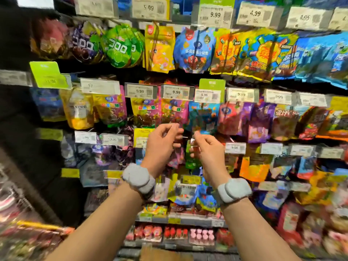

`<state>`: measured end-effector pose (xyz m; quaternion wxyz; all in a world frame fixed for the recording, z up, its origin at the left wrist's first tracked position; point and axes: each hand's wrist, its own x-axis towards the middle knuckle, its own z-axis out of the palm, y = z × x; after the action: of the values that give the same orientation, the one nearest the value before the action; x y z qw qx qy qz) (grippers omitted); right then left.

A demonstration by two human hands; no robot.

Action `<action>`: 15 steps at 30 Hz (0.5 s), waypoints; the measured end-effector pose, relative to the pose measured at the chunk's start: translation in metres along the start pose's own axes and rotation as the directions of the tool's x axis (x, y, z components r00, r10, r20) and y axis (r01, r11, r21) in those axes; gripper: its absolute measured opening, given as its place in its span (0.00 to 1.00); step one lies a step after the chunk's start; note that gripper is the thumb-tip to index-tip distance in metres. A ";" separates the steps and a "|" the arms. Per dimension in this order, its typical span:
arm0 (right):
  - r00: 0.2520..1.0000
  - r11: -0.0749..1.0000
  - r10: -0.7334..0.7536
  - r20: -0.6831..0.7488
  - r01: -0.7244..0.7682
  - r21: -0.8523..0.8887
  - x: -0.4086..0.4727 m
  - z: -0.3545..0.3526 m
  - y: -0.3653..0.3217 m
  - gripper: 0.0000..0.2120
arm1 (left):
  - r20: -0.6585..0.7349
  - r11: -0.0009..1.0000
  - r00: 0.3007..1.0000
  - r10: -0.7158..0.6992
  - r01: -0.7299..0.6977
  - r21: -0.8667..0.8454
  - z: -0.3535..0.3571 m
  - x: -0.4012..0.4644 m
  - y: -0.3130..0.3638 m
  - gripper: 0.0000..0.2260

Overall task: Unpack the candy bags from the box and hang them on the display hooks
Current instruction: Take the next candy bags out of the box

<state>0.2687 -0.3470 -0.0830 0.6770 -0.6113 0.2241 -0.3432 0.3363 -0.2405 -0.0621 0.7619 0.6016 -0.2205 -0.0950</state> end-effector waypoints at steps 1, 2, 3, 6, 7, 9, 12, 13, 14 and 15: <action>0.999 0.999 0.031 0.019 -0.031 0.007 -0.008 0.007 0.012 0.13 | -0.001 1.000 1.000 -0.024 0.024 0.017 -0.014 -0.005 -0.008 0.06; 0.997 0.998 0.066 0.035 -0.067 0.016 -0.016 0.013 0.022 0.12 | 0.004 0.998 0.999 -0.049 0.049 0.031 -0.027 -0.009 -0.016 0.07; 0.994 0.995 0.101 0.044 -0.102 0.019 -0.026 0.019 0.031 0.12 | 0.006 0.996 0.997 -0.081 0.080 0.041 -0.040 -0.015 -0.024 0.08; 0.981 0.982 0.185 0.051 -0.184 -0.036 -0.052 0.032 0.068 0.12 | -0.003 0.977 0.978 -0.207 0.207 0.060 -0.075 -0.029 -0.052 0.10; 0.977 0.977 0.207 0.049 -0.204 -0.065 -0.061 0.035 0.083 0.13 | -0.004 0.965 0.968 -0.252 0.251 0.071 -0.086 -0.034 -0.063 0.10; 0.967 0.962 0.250 0.043 -0.243 -0.126 -0.075 0.037 0.114 0.15 | -0.011 0.941 0.943 -0.332 0.332 0.072 -0.102 -0.044 -0.085 0.10; 0.934 0.925 0.355 0.038 -0.344 -0.162 -0.095 0.031 0.145 0.17 | -0.031 0.906 0.908 -0.417 0.418 0.066 -0.117 -0.062 -0.111 0.09; 0.921 0.910 0.388 0.037 -0.376 -0.172 -0.101 0.028 0.151 0.16 | -0.040 0.892 0.895 -0.444 0.446 0.071 -0.120 -0.067 -0.118 0.10; 0.904 0.895 0.425 0.040 -0.413 -0.169 -0.109 0.023 0.160 0.15 | -0.052 0.878 0.881 -0.470 0.473 0.071 -0.124 -0.074 -0.127 0.11; 0.895 0.888 0.443 0.044 -0.432 -0.158 -0.115 0.020 0.162 0.14 | -0.060 0.868 0.871 -0.488 0.491 0.070 -0.125 -0.078 -0.131 0.11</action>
<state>0.2380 -0.2455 -0.2524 0.6992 -0.6055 0.3534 -0.1403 0.3395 -0.1326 -0.2274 0.6917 0.6706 -0.0492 -0.2633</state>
